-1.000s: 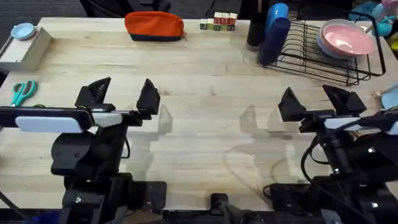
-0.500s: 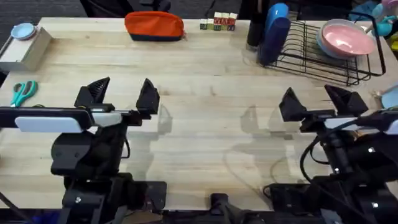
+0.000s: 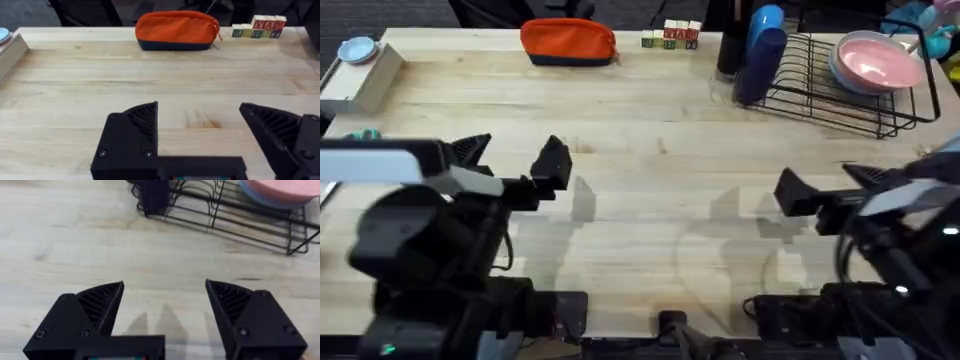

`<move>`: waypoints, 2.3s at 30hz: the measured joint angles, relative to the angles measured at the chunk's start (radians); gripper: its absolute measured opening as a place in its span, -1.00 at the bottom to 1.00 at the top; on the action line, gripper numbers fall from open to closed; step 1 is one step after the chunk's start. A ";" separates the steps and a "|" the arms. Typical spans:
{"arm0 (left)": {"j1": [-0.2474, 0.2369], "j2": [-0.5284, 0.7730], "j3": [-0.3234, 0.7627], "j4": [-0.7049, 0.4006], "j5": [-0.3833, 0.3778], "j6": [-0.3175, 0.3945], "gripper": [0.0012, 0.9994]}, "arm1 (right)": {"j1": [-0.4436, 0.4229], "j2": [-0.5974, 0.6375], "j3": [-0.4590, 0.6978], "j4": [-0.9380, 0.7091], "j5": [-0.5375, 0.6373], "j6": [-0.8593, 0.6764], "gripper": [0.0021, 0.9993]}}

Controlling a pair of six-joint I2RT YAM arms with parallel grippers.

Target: Pick up the spoon on the table one by one and put them onto the rack

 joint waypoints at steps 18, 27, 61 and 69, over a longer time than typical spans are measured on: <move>0.000 0.634 0.607 -0.358 -0.002 0.000 0.99 | 0.000 0.623 0.784 -0.527 0.000 0.000 0.99; 0.000 0.799 0.763 -0.493 -0.002 0.000 0.99 | 0.000 0.709 0.903 -0.613 0.010 0.000 0.99; 0.000 0.799 0.764 -0.493 -0.002 0.000 0.99 | -0.851 0.933 0.903 -0.740 0.173 0.451 0.99; 0.000 0.799 0.764 -0.493 -0.002 0.000 0.99 | -0.851 0.933 0.903 -0.735 0.137 0.687 0.99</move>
